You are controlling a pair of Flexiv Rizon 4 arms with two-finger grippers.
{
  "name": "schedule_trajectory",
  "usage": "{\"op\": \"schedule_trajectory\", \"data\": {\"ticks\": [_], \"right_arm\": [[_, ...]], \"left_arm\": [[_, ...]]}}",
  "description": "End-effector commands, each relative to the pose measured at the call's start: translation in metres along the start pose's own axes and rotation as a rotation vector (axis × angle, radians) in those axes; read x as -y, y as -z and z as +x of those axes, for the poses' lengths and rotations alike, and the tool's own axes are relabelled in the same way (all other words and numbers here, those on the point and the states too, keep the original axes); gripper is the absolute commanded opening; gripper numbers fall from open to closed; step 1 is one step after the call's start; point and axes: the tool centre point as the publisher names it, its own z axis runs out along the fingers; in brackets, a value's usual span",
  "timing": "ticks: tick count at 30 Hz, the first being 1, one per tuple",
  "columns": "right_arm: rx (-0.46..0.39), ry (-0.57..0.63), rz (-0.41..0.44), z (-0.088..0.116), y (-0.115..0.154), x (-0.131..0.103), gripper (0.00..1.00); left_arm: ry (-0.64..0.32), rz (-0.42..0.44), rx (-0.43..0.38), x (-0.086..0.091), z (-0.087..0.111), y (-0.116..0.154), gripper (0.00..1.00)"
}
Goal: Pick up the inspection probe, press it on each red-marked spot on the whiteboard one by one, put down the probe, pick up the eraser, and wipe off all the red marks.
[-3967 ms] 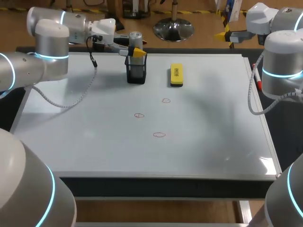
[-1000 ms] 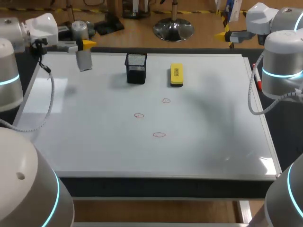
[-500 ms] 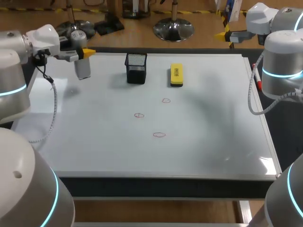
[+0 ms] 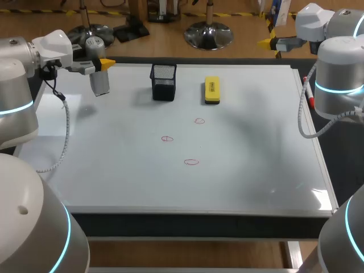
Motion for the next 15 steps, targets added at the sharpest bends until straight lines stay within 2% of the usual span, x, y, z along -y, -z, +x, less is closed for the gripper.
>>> {"op": "schedule_trajectory", "data": {"ticks": [1, 3, 7, 15], "right_arm": [[-0.001, 0.0, 0.0, 0.0, 0.0, 0.0, 1.0], [-0.001, 0.0, 0.0, 0.0, 0.0, 0.0, 1.0], [-0.094, 0.087, 0.072, 0.01, -0.004, 0.006, 1.0], [-0.343, 0.349, 0.263, 0.042, -0.016, 0.014, 1.0]], "left_arm": [[-0.001, 0.001, 0.001, 0.001, 0.0, 0.0, 0.0], [-0.001, 0.001, 0.001, 0.001, 0.0, 0.0, 0.0], [-0.001, 0.001, 0.001, 0.001, 0.0, 0.0, 0.0], [-0.001, 0.001, 0.001, 0.001, 0.0, 0.0, 0.0]]}}
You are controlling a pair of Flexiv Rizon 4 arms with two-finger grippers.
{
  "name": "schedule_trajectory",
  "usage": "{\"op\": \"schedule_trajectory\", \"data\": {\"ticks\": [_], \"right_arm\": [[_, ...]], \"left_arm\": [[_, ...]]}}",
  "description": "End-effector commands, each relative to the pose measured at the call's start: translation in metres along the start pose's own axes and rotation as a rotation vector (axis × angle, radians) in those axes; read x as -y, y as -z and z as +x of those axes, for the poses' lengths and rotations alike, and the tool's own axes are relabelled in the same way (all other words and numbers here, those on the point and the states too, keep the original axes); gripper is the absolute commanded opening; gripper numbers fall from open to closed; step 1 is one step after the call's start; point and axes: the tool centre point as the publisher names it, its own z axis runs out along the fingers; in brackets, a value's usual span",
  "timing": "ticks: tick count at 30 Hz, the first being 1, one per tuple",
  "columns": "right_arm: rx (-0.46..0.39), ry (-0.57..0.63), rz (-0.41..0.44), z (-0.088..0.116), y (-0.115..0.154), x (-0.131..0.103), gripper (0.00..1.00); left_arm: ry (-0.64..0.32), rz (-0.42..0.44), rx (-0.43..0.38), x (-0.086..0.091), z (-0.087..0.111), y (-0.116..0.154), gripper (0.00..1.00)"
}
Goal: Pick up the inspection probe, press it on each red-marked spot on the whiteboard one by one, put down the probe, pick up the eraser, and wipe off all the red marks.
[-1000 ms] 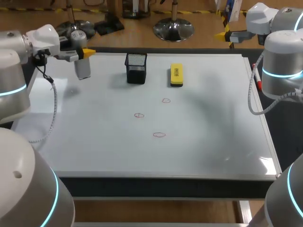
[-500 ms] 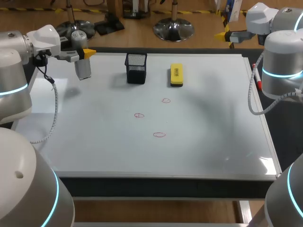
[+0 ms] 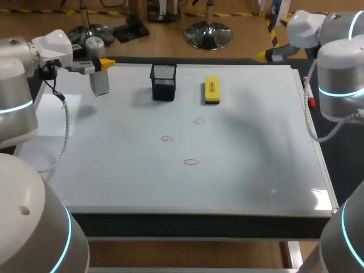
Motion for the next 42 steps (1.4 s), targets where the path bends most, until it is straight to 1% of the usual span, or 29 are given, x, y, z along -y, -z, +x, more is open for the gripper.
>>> {"op": "schedule_trajectory", "data": {"ticks": [1, 9, 11, 13, 16, 20, 24, 30, 31, 32, 42], "right_arm": [[-0.236, 0.167, 0.222, 0.005, -0.007, -0.004, 1.0], [-0.491, 0.418, 0.396, 0.036, -0.029, 0.001, 1.0], [-0.543, 0.493, 0.456, 0.043, -0.034, 0.004, 1.0], [-0.587, 0.532, 0.479, 0.049, -0.038, 0.005, 1.0], [-0.663, 0.624, 0.53, 0.058, -0.044, 0.007, 1.0], [-0.742, 0.739, 0.585, 0.068, -0.049, 0.009, 1.0], [-0.811, 0.834, 0.617, 0.074, -0.053, 0.014, 1.0], [-0.876, 0.989, 0.678, 0.078, -0.055, 0.016, 1.0], [-0.903, 0.969, 0.681, 0.078, -0.053, 0.017, 1.0], [-0.903, 0.93, 0.673, 0.078, -0.051, 0.014, 1.0], [-0.903, 0.93, 0.673, 0.078, -0.051, 0.014, 1.0]], "left_arm": [[-0.001, 0.003, 0.003, 0.0, 0.0, 0.0, 0.0], [-0.001, 0.003, 0.003, 0.0, 0.0, 0.0, 0.0], [-0.001, 0.003, 0.003, 0.0, 0.0, 0.0, 0.0], [-0.001, 0.003, 0.003, 0.0, 0.0, 0.0, 0.0], [-0.001, 0.003, 0.003, 0.0, 0.0, 0.0, 0.0], [-0.001, 0.003, 0.003, 0.0, 0.0, 0.0, 0.0], [-0.001, 0.003, 0.003, 0.0, 0.0, 0.0, 0.0], [-0.001, 0.003, 0.003, 0.0, 0.0, 0.0, 0.0], [-0.001, 0.003, 0.003, 0.0, 0.0, 0.0, 0.0], [-0.001, 0.003, 0.003, 0.0, 0.0, 0.0, 0.0], [-0.001, 0.003, 0.003, 0.0, 0.0, 0.0, 0.0]]}}
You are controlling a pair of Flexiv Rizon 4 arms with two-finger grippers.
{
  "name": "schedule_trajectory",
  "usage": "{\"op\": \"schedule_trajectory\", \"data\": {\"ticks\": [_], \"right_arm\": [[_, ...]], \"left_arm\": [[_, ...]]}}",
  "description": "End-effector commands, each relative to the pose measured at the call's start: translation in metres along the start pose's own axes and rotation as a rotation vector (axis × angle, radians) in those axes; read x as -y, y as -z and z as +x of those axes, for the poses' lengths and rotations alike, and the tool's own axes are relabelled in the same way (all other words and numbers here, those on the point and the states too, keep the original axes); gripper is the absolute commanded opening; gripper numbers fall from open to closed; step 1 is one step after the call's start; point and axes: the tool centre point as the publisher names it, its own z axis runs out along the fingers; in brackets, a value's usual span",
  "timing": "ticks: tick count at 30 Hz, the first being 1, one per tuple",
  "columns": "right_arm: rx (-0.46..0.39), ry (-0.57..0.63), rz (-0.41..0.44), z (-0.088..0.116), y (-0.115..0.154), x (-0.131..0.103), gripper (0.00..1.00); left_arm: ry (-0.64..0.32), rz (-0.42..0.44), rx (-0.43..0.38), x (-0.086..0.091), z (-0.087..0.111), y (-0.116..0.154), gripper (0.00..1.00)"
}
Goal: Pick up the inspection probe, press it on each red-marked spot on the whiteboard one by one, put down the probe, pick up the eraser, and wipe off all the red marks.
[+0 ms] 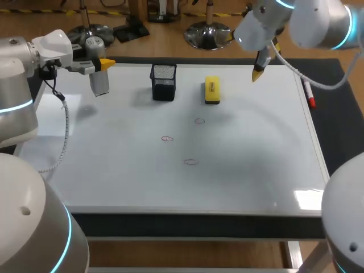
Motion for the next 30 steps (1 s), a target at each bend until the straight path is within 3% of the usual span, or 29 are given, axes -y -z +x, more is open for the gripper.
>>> {"op": "schedule_trajectory", "data": {"ticks": [1, 10, 12, 21, 30], "right_arm": [[-0.304, -0.001, 0.056, -0.004, 0.003, -0.003, 1.0], [-0.304, -0.001, 0.056, -0.004, 0.003, -0.003, 1.0], [-0.31, 0.027, 0.014, -0.005, -0.01, -0.002, 1.0], [-0.31, 0.296, -0.104, 0.002, -0.054, -0.025, 1.0], [-0.343, 0.597, -0.128, 0.007, -0.079, -0.047, 1.0]], "left_arm": [[-0.002, 0.003, 0.003, 0.0, 0.0, 0.0, 0.0], [-0.002, 0.003, 0.003, 0.0, 0.0, 0.0, 0.0], [-0.002, 0.003, 0.003, 0.0, 0.0, 0.0, 0.0], [-0.002, 0.003, 0.003, 0.0, 0.0, 0.0, 0.0], [-0.002, 0.003, 0.003, 0.0, 0.0, 0.0, 0.0]]}}
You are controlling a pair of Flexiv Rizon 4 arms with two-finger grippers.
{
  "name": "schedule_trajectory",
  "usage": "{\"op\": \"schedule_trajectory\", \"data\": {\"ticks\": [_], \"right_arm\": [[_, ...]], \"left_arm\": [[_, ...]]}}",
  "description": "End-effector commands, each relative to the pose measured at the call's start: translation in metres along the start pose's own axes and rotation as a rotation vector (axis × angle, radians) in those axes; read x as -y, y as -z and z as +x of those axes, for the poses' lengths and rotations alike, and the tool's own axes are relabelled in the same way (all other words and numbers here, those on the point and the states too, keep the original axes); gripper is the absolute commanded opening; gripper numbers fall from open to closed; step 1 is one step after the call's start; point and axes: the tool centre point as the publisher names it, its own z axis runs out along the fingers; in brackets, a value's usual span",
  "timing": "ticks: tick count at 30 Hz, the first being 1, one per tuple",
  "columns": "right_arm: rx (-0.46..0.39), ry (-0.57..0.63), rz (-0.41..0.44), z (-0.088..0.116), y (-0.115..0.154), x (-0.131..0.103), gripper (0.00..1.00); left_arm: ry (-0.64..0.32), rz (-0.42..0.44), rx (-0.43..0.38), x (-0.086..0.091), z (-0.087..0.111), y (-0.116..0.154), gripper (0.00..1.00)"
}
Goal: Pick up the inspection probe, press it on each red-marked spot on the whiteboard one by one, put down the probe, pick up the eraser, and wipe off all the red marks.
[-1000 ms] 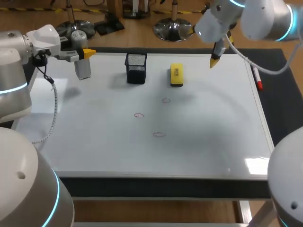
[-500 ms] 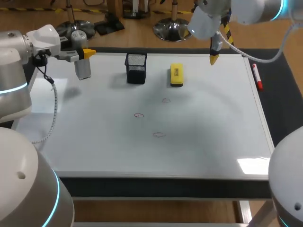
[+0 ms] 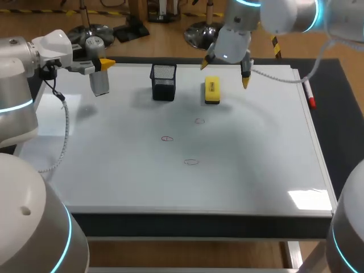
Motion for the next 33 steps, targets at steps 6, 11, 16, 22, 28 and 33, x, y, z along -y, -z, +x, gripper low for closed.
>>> {"op": "schedule_trajectory", "data": {"ticks": [6, 11, 16, 22, 28, 33], "right_arm": [[-0.08, 0.211, 0.033, -0.01, -0.022, -0.008, 1.0], [-0.104, 0.237, 0.045, -0.009, -0.032, -0.005, 1.0], [-0.114, 0.236, 0.077, -0.011, -0.037, 0.002, 1.0], [-0.107, 0.256, 0.095, -0.012, -0.041, 0.009, 1.0], [-0.118, 0.277, 0.112, -0.016, -0.041, 0.013, 1.0], [-0.129, 0.294, 0.106, -0.02, -0.044, 0.015, 1.0]], "left_arm": [[-0.002, 0.002, 0.003, 0.0, 0.0, 0.0, 0.0], [-0.002, 0.002, 0.003, 0.0, 0.0, 0.0, 0.0], [-0.002, 0.002, 0.003, 0.0, 0.0, 0.0, 0.0], [-0.002, 0.002, 0.003, 0.0, 0.0, 0.0, 0.0], [-0.002, 0.002, 0.003, 0.0, 0.0, 0.0, 0.0], [-0.002, 0.002, 0.003, 0.0, 0.0, 0.0, 0.0]]}}
